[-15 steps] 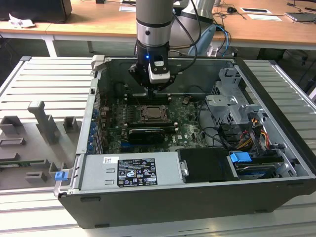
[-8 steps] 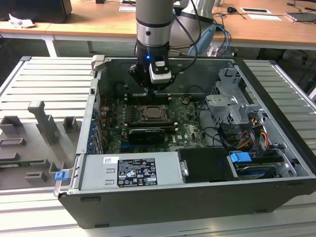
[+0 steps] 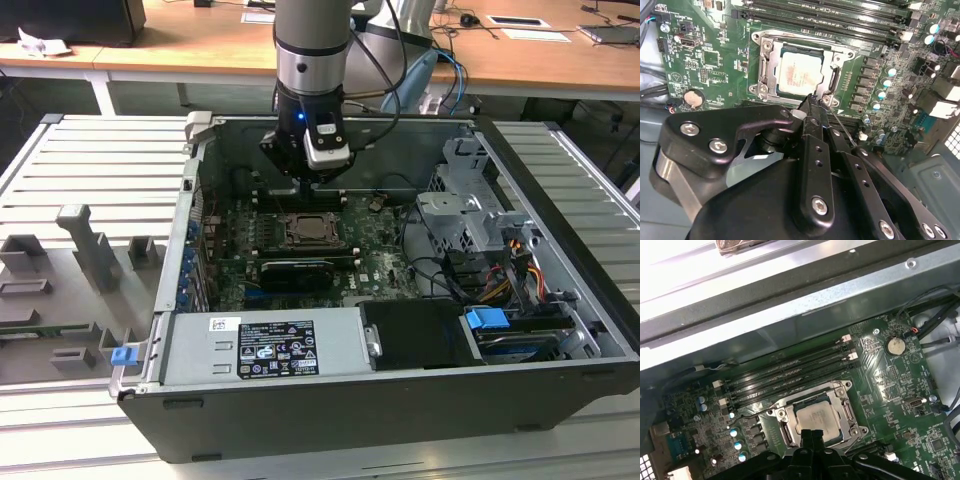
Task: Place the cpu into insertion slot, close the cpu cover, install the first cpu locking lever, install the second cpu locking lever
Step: 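Install the first cpu locking lever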
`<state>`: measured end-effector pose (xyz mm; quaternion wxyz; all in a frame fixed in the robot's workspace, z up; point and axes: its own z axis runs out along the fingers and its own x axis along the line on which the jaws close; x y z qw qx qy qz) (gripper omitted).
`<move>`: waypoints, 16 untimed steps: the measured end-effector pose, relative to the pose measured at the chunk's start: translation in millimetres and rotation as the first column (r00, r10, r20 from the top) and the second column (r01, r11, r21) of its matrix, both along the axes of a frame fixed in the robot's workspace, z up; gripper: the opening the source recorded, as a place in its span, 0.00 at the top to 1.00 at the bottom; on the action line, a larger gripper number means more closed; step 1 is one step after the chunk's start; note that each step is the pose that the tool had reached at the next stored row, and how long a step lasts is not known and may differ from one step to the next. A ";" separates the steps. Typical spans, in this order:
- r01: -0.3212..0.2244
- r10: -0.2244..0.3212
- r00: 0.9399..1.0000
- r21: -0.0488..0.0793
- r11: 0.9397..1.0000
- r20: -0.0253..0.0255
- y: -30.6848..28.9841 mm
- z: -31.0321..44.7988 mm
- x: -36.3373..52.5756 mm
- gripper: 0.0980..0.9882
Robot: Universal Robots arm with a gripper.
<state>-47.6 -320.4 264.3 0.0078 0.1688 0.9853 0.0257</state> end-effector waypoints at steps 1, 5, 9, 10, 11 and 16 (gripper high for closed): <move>-0.005 0.005 1.000 0.000 1.000 0.000 -0.1 0.0 0.0 0.99; -0.026 0.026 1.000 0.000 1.000 0.000 -0.2 0.0 0.0 0.99; -0.047 0.047 0.999 0.000 0.999 0.000 -0.3 0.0 0.0 0.99; -0.056 0.056 0.998 0.000 0.998 0.000 -0.3 0.0 0.0 0.99; -0.063 0.063 0.998 0.000 0.998 0.000 -0.4 0.0 0.0 0.99; -0.101 0.101 0.995 0.000 0.995 0.000 -0.5 0.0 0.0 0.99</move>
